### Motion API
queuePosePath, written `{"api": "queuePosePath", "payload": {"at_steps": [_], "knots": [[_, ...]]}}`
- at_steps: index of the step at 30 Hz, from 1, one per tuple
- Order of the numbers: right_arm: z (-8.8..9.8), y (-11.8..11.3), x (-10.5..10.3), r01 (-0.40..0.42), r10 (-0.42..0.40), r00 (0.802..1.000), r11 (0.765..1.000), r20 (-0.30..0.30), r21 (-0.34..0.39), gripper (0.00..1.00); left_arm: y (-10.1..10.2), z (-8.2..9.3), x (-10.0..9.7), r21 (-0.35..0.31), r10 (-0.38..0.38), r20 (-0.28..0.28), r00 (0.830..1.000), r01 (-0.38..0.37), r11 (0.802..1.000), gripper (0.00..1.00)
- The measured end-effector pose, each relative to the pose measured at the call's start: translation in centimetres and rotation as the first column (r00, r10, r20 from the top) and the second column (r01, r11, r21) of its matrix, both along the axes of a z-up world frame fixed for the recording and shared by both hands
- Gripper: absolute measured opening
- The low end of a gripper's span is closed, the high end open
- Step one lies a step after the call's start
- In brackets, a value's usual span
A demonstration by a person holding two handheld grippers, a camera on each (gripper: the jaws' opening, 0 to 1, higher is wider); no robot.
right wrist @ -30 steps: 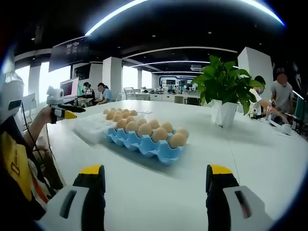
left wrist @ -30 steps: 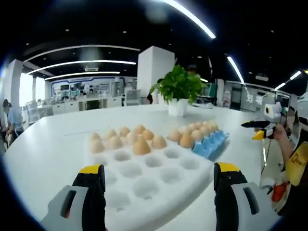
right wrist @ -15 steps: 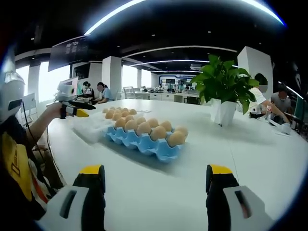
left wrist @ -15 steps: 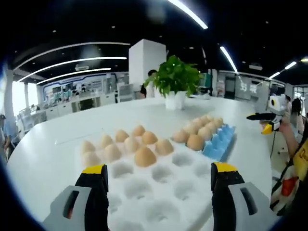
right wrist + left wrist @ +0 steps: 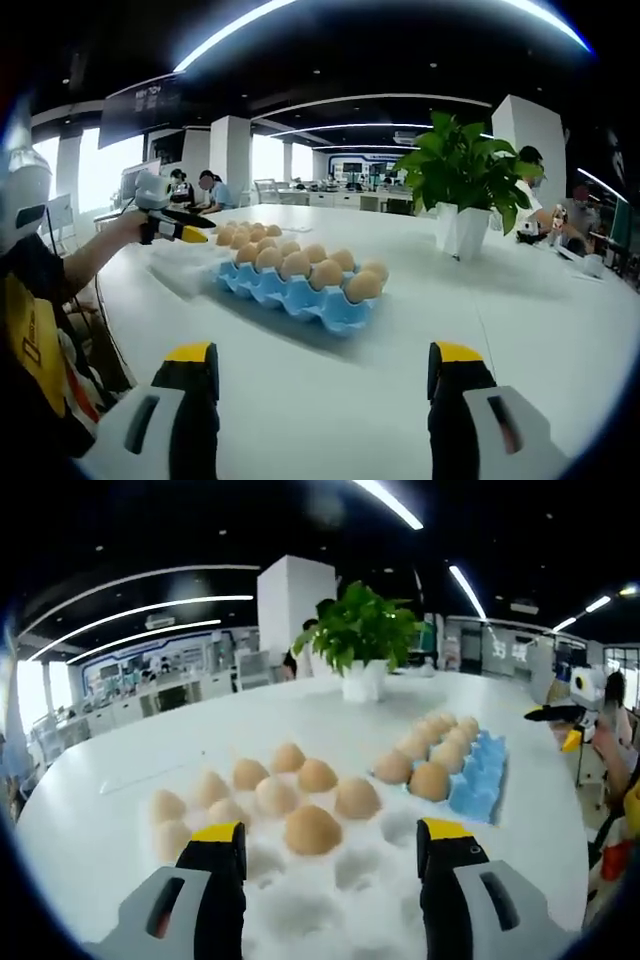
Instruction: Pick up the eggs on the table and place them into the egg tray on the table
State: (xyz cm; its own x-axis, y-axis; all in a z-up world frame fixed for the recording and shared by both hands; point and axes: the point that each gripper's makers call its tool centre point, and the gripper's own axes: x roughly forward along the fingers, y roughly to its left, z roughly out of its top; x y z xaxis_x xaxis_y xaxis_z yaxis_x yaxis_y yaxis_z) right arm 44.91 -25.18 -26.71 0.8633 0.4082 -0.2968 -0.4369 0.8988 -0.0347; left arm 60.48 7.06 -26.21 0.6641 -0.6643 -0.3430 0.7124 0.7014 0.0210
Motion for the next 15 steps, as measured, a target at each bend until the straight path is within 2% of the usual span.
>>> {"api": "queuePosePath", "payload": {"at_steps": [6,15], "knots": [[0.1,-0.1,-0.1,0.005,-0.005,1.0,1.0,0.006,0.001,0.9,-1.1,-1.1,1.3,0.013,-0.033,-0.023,0.999,0.034,0.999,0.63],[-0.1,-0.2,-0.1,0.01,-0.01,1.0,1.0,0.0,0.0,0.9,-1.3,-1.2,1.7,0.01,-0.042,-0.028,0.999,0.042,0.999,0.53]]}}
